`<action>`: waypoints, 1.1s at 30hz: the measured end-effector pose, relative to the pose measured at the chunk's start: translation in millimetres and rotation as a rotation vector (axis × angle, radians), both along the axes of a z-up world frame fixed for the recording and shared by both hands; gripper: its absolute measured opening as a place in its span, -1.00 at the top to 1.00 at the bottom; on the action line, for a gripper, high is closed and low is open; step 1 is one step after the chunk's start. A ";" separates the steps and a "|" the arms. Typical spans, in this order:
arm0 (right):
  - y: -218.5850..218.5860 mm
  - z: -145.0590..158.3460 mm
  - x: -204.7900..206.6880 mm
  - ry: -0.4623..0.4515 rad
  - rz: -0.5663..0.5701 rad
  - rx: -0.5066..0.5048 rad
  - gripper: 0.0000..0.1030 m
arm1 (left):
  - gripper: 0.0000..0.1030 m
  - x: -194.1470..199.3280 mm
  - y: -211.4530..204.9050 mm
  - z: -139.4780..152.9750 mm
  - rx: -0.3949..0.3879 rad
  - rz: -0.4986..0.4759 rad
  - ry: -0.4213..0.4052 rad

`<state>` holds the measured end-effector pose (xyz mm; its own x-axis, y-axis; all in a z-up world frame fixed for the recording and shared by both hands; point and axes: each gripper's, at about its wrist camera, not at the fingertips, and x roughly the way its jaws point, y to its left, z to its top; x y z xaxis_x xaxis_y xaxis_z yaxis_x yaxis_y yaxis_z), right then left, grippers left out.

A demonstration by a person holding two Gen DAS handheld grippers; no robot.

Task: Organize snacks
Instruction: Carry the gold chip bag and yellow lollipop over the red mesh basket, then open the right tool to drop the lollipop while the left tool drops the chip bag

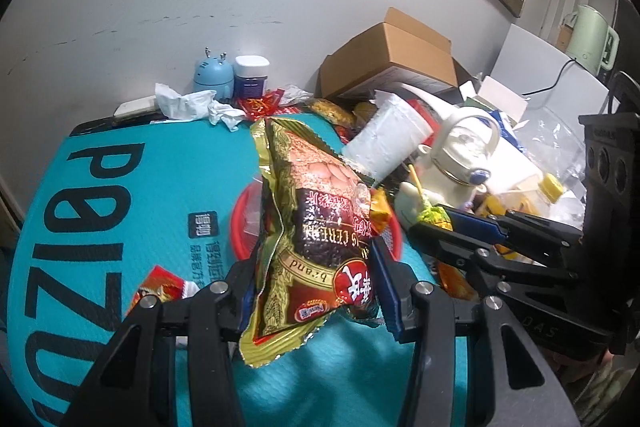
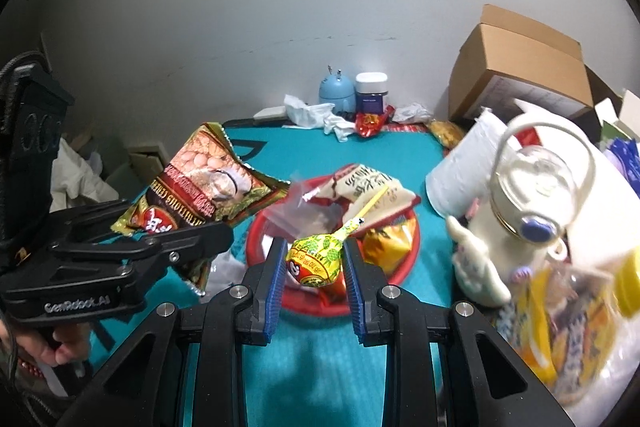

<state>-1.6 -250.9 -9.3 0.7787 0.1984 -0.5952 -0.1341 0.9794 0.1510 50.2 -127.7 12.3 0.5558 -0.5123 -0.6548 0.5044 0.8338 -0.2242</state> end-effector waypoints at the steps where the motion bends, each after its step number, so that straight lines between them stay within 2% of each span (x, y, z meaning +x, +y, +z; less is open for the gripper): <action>1: 1.3 -1.9 6.2 0.005 0.002 0.003 0.46 | 0.09 4.4 1.0 -1.1 0.002 0.004 0.002; 9: 10.3 -21.8 47.3 0.033 0.008 -0.039 0.46 | 0.09 36.3 2.8 -12.4 0.007 0.011 0.027; 14: 9.8 -32.8 57.0 0.061 -0.024 -0.081 0.40 | 0.09 46.9 -1.9 -18.0 -0.001 -0.008 0.036; 16: 8.3 -33.5 56.5 0.063 -0.032 -0.086 0.17 | 0.09 50.0 -5.1 -20.5 0.001 -0.016 0.041; 18: 1.6 -32.6 52.9 0.060 -0.046 -0.073 0.04 | 0.09 52.4 -9.4 -23.2 0.000 -0.024 0.047; 25: -16.0 -28.0 39.0 0.057 -0.130 -0.096 0.04 | 0.09 54.6 -27.2 -28.9 -0.017 -0.061 0.041; 33: -24.5 -26.1 31.0 0.062 -0.143 -0.085 0.04 | 0.07 58.4 -41.3 -31.8 -0.002 -0.075 0.021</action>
